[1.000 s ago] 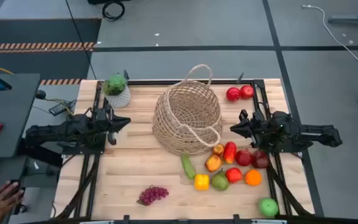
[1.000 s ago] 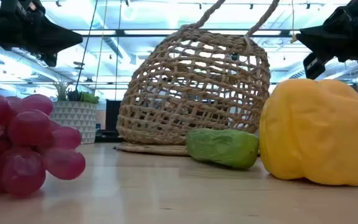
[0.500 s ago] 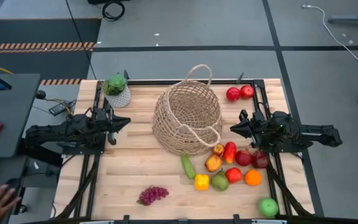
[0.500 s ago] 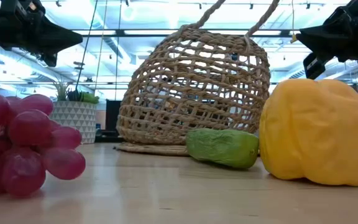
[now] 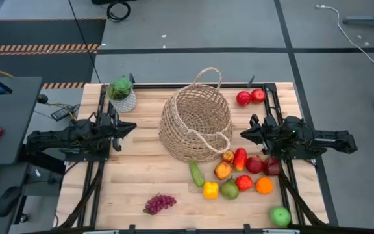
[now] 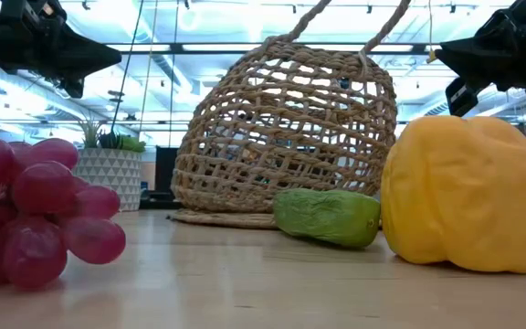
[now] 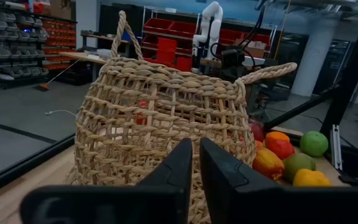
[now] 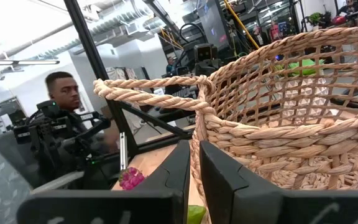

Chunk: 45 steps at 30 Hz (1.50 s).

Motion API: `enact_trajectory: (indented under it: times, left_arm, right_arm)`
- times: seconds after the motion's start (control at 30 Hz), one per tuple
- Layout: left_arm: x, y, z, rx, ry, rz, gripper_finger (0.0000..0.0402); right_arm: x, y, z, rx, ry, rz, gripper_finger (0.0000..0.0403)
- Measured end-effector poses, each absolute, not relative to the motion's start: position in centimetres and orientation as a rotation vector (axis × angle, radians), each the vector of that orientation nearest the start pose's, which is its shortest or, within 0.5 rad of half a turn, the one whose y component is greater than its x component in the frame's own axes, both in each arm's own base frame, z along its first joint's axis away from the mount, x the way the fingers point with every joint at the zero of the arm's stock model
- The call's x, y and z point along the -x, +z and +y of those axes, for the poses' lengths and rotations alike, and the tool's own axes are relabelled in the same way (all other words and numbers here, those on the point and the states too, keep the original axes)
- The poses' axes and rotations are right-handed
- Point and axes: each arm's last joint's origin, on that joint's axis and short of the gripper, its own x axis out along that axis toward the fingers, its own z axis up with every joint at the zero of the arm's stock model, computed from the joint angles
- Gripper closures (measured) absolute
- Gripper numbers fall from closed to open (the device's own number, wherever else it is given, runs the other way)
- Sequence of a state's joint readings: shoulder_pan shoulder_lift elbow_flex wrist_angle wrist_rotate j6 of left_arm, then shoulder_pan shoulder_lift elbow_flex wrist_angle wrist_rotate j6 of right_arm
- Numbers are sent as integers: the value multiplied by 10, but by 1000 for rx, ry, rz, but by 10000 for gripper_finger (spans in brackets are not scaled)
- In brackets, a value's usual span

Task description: Build produce basket

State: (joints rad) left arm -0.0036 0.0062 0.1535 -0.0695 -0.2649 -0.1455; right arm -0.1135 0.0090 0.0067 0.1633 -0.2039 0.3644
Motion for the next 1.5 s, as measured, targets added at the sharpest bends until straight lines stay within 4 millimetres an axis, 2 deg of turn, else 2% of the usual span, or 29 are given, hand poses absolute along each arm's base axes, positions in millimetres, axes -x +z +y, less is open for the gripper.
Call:
enact_trajectory:
  times: [0.77, 1.0, 1.07, 1.27, 1.37, 1.5]
  left_arm:
    - [-85, 208, 7, 155, 255, -97, 368]
    - [-84, 218, 7, 248, 232, -210, 363]
    - [-84, 218, 5, 260, 173, -207, 362]
    - [-92, 222, -4, 317, -167, -174, 370]
    - [-103, 217, -5, 389, -190, -94, 374]
    - [-119, 204, -11, 404, -242, 58, 375]
  right_arm:
    - [-96, 181, -5, -338, 118, -141, 361]
    - [-96, 181, -5, -338, 118, -141, 361]
    - [-96, 181, -5, -338, 118, -141, 361]
    - [-96, 181, -5, -338, 118, -141, 361]
    - [-96, 181, -5, -338, 118, -141, 361]
    - [-96, 181, -5, -338, 118, -141, 361]
